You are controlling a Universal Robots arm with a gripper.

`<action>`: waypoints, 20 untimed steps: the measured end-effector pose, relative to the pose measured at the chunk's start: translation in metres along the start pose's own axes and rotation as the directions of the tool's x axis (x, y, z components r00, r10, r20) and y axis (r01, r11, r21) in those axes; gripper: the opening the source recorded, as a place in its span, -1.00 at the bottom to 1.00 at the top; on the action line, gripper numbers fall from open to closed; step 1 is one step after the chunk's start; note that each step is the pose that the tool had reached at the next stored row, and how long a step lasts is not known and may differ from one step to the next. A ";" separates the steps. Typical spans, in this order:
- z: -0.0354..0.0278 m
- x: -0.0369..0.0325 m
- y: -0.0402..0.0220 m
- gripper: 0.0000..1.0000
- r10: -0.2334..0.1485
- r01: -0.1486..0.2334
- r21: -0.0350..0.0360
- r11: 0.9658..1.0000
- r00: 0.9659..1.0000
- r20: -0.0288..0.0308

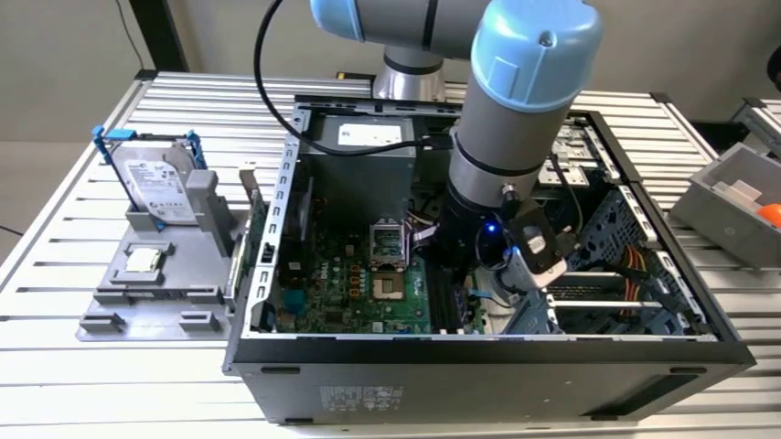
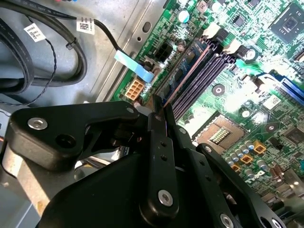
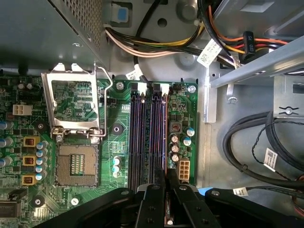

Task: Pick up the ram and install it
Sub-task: 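Insert the ram into the slot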

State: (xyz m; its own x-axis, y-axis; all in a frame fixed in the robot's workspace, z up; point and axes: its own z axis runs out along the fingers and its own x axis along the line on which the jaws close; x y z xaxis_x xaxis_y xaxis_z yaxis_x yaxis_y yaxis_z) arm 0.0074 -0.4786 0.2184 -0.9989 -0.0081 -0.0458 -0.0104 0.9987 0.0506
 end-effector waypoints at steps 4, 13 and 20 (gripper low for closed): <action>-0.0001 0.0003 0.0010 -1.00 0.000 0.000 0.001 1.000 1.000 0.000; 0.0001 0.0022 0.0019 -1.00 0.009 -0.009 0.001 1.000 1.000 0.000; 0.0025 0.0025 0.0017 -1.00 0.019 -0.019 0.002 1.000 1.000 0.001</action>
State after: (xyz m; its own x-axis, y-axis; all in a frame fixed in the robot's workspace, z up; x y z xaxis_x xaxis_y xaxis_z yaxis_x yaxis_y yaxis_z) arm 0.0050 -0.4767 0.2158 -0.9989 0.0105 -0.0458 0.0082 0.9987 0.0497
